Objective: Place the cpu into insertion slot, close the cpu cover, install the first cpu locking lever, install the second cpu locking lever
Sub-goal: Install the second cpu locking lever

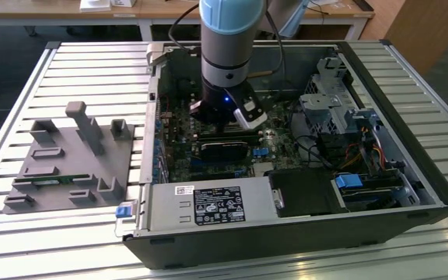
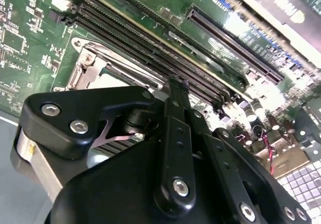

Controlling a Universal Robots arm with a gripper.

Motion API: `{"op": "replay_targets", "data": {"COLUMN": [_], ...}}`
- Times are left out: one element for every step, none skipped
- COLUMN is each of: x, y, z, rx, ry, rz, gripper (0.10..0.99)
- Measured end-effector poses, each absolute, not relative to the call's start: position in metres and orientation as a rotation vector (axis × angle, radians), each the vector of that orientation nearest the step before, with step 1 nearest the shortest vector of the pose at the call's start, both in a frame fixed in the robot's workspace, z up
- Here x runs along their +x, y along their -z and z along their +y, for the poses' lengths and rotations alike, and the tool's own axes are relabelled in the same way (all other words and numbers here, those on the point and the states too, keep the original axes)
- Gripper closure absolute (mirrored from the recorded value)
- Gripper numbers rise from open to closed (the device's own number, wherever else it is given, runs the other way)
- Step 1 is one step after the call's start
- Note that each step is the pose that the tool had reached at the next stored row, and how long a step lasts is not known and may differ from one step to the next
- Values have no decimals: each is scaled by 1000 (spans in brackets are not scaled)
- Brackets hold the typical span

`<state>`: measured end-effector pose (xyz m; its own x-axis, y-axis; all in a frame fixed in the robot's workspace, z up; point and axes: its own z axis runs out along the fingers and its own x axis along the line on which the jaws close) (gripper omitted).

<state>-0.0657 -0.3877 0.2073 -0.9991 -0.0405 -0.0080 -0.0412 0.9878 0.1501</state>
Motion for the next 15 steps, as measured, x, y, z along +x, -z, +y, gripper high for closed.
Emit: {"op": "replay_targets", "data": {"x": [-66,-66,-67,-67,-68,-69,-70,-70,-70,-70,-71,-71,-71,-71,-71], "y": [-207,-207,-207,-207,-207,-207,-204,-203,-203,-202,-202,-201,-201,-200,-200], "z": [-389,-390,-391,-391,-391,-391,-392,-392,-393,-393,-394,-396,-397,-398,-399], "rx": [-64,-65,-65,-65,-65,-66,-66,-67,-67,-67,-67,-67,-67,-67,-68], "ry": [-244,-252,-257,-262,-269,-276,-308,-316,-325,-334,-344,-355,-371,-386,-400], "rz": [3126,3126,3125,3125,3124,3123,3120,3119,3118,3117,3116,3114,3112,3110,3108], "gripper": [980,980,980,980,980,980,980,980,980,980,980,980,980,980,980]}}
